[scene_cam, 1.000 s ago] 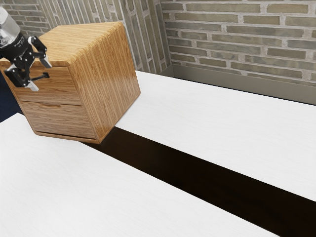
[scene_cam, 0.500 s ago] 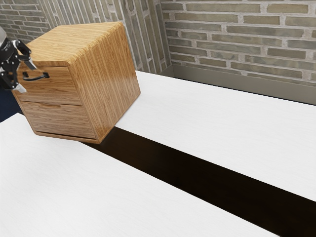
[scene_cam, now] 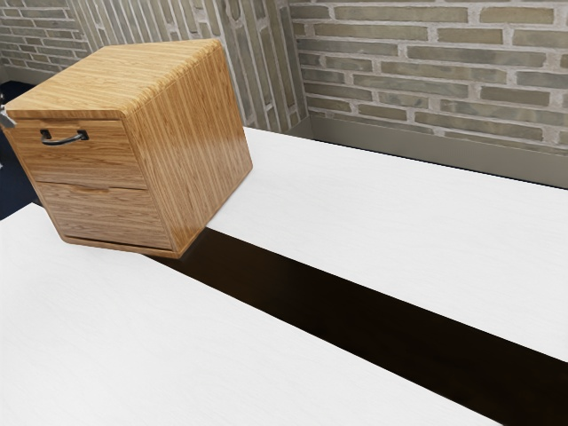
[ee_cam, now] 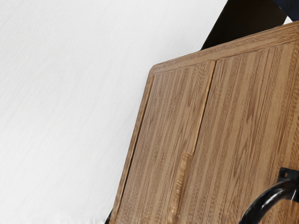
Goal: Pull the drawer handle with one arm to open the drawer
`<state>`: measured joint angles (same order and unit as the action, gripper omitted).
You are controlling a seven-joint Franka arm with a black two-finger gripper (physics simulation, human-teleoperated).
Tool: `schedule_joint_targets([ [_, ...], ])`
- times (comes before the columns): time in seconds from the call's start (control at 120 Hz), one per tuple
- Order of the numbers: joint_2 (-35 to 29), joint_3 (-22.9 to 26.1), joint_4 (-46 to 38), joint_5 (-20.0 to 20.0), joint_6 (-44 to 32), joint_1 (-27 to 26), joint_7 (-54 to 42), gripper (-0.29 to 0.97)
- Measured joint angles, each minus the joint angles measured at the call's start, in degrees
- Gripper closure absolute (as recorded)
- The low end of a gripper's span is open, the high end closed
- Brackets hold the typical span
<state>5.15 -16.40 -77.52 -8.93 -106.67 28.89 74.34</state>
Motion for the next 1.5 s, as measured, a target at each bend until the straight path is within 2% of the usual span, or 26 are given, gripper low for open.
schedule_joint_targets([
  [0.092, 0.21, 0.59, -0.14, -0.15, -0.17, -1.38, -0.41, 0.06],
  [0.283, 1.74, 0.73, -0.16, -0.37, -0.53, -0.26, -1.08, 0.11],
  [0.5, 3.41, 0.73, -0.43, -3.29, -1.85, -0.32, -1.99, 0.13],
  [0.7, 4.33, 1.33, -0.38, -4.49, -4.38, -0.44, -3.15, 0.26],
  [1.5, 5.55, 0.80, -0.10, -4.61, -9.51, 0.03, -6.38, 0.58],
])
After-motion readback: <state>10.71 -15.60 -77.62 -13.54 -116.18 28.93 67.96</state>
